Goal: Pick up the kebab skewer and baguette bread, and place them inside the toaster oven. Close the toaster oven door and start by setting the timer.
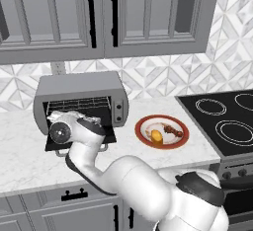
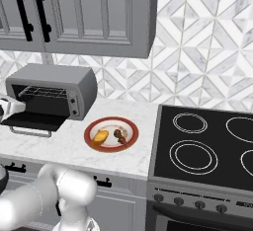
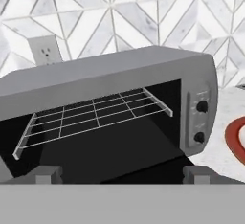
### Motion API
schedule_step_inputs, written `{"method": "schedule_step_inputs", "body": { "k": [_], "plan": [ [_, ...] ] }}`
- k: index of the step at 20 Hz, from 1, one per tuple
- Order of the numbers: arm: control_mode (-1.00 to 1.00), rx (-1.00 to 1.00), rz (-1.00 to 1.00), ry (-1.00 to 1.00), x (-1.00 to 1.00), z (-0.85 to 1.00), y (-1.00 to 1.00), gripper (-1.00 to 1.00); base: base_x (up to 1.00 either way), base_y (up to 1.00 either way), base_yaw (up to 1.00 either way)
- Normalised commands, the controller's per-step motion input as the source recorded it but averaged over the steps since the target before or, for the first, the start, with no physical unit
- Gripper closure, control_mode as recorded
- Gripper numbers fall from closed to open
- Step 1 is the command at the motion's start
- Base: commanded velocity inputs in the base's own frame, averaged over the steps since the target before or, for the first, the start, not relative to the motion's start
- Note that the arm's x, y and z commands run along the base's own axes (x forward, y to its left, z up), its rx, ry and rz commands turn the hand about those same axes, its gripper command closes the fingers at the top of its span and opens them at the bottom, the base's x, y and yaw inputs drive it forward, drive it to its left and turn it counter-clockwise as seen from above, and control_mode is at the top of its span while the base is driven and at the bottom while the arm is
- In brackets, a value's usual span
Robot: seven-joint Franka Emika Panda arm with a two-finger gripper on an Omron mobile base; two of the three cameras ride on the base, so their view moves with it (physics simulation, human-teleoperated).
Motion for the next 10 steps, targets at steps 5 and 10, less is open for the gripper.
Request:
{"method": "schedule_step_inputs", "body": {
  "k": [5,10],
  "plan": [
    [-1.00,-0.06,0.06,-0.21,0.28,-0.30,0.14,-1.00,0.00,0.00,0.00],
    [-1.00,0.00,0.01,-0.14,0.46,-0.09,0.02,-1.00,0.00,0.00,0.00]
  ]
}}
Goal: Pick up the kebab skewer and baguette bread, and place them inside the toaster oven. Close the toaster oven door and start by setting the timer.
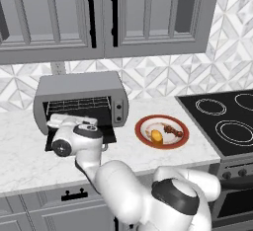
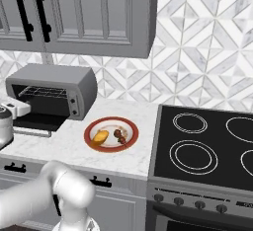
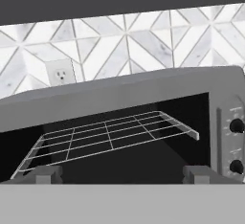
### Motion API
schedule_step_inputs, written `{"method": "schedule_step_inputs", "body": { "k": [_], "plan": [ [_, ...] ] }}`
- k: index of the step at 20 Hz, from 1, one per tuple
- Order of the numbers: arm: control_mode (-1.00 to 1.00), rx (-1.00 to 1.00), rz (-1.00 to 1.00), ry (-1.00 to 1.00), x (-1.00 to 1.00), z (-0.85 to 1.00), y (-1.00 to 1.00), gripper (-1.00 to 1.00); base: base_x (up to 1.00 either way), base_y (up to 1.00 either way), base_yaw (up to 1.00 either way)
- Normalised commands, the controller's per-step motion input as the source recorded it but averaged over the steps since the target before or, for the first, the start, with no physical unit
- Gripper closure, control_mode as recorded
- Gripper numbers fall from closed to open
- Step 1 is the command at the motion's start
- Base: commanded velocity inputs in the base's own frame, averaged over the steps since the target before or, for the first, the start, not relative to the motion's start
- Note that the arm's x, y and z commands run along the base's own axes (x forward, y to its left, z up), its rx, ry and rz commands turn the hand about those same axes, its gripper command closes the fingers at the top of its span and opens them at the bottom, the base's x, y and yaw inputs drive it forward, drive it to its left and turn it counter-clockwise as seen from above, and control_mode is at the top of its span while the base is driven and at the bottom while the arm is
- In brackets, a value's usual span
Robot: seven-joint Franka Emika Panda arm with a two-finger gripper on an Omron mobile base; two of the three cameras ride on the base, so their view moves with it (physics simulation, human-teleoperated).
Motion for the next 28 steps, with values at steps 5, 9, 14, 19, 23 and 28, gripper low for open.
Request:
{"method": "schedule_step_inputs", "body": {
  "k": [5,9,14,19,23,28],
  "plan": [
    [-1.00,0.00,0.00,0.00,0.56,-0.06,0.10,-1.00,0.00,0.00,0.00],
    [-1.00,0.00,0.00,0.00,0.34,-0.19,0.37,-1.00,0.00,0.00,0.00],
    [-1.00,0.00,0.00,0.00,0.43,-0.21,0.18,-1.00,0.00,0.00,0.00],
    [-1.00,0.00,0.00,0.00,0.38,0.00,0.02,-1.00,0.00,0.00,0.00],
    [-1.00,0.00,0.00,0.00,0.37,-0.13,0.01,-1.00,0.00,0.00,0.00],
    [-1.00,0.00,0.00,0.00,0.31,-0.14,0.00,-1.00,0.00,0.00,0.00]
  ]
}}
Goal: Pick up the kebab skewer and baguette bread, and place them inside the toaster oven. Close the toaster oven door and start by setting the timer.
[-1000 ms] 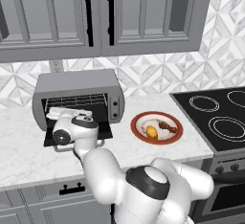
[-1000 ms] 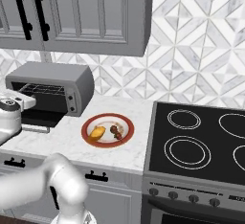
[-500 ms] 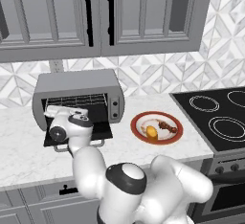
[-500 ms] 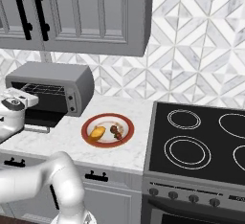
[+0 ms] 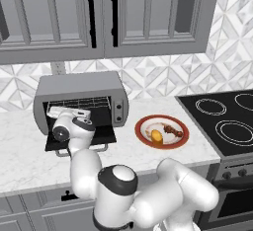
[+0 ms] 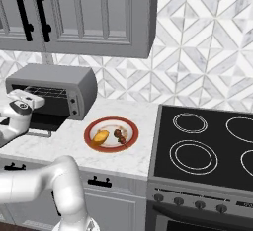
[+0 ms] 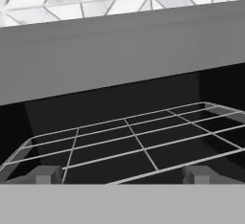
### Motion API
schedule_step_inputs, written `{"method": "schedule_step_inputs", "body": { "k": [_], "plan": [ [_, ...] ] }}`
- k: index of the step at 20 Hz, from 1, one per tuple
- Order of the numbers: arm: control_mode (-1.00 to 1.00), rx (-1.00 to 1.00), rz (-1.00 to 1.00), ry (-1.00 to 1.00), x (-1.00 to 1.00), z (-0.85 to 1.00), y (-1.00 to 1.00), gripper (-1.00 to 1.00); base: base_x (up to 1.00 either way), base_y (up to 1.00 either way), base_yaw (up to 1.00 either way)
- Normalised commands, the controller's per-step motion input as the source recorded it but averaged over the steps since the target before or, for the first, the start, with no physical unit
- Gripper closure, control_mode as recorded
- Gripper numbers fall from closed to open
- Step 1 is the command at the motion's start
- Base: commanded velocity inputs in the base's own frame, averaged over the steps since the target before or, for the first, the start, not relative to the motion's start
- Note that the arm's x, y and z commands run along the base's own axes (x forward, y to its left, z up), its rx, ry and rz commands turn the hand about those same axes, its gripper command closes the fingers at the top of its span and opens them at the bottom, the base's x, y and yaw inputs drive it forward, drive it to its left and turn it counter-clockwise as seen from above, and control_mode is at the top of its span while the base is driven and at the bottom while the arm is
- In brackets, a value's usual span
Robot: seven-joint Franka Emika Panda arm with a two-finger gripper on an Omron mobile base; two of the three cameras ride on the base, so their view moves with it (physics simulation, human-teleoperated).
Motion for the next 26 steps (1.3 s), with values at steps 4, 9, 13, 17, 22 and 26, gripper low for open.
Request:
{"method": "schedule_step_inputs", "body": {
  "k": [4,9,13,17,22,26],
  "plan": [
    [-1.00,0.00,0.00,0.00,0.26,-0.09,0.00,-1.00,0.00,0.00,0.00],
    [-1.00,-0.01,0.00,0.00,0.15,-0.01,0.00,-1.00,0.00,0.00,0.00],
    [-1.00,-0.06,0.00,0.00,0.01,0.00,0.00,-1.00,0.00,0.00,0.00],
    [-1.00,-0.07,0.00,-0.03,0.00,0.00,0.00,-1.00,0.00,0.00,0.00],
    [-1.00,-0.07,0.00,-0.05,0.00,0.00,0.00,-1.00,0.00,0.00,0.00],
    [-1.00,-0.02,-0.03,-0.01,0.04,0.00,0.00,-1.00,0.00,0.00,0.00]
  ]
}}
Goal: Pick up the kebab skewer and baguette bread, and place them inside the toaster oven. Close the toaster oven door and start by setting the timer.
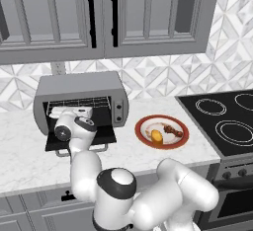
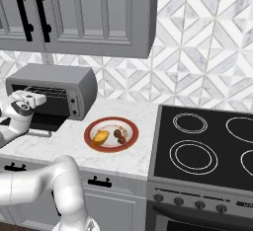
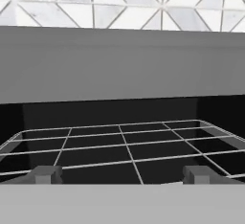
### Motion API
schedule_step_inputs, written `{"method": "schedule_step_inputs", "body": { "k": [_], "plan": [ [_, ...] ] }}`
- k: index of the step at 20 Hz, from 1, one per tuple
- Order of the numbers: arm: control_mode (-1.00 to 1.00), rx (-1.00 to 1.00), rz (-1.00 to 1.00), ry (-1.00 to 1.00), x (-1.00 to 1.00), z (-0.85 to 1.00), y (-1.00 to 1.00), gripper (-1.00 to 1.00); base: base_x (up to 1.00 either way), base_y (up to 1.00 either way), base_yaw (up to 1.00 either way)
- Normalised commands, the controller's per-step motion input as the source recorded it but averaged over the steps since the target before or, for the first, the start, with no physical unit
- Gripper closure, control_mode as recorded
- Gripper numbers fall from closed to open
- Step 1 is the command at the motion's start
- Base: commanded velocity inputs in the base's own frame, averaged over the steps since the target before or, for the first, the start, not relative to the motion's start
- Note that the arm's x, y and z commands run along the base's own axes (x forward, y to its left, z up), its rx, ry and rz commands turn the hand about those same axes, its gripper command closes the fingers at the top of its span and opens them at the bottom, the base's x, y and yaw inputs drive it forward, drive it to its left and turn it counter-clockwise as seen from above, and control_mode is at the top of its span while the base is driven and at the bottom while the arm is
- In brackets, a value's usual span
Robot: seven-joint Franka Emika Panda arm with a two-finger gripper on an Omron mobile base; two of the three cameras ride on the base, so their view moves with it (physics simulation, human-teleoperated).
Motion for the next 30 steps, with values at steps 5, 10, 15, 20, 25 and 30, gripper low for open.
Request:
{"method": "schedule_step_inputs", "body": {
  "k": [5,10,15,20,25,30],
  "plan": [
    [-1.00,0.00,-0.04,0.00,0.13,0.00,0.00,-1.00,0.00,0.00,0.00],
    [-1.00,0.00,-0.01,-0.08,0.01,0.01,0.00,-1.00,0.00,0.00,0.00],
    [-1.00,0.00,-0.01,-0.05,0.06,0.00,0.00,-1.00,0.00,0.00,0.00],
    [-1.00,0.00,-0.01,0.00,0.25,-0.16,0.00,-1.00,0.00,0.00,0.00],
    [-1.00,0.00,0.00,0.04,0.30,-0.33,0.00,-1.00,0.00,0.00,0.00],
    [-1.00,0.00,0.00,0.03,0.34,-0.36,0.00,-1.00,0.00,0.00,0.00]
  ]
}}
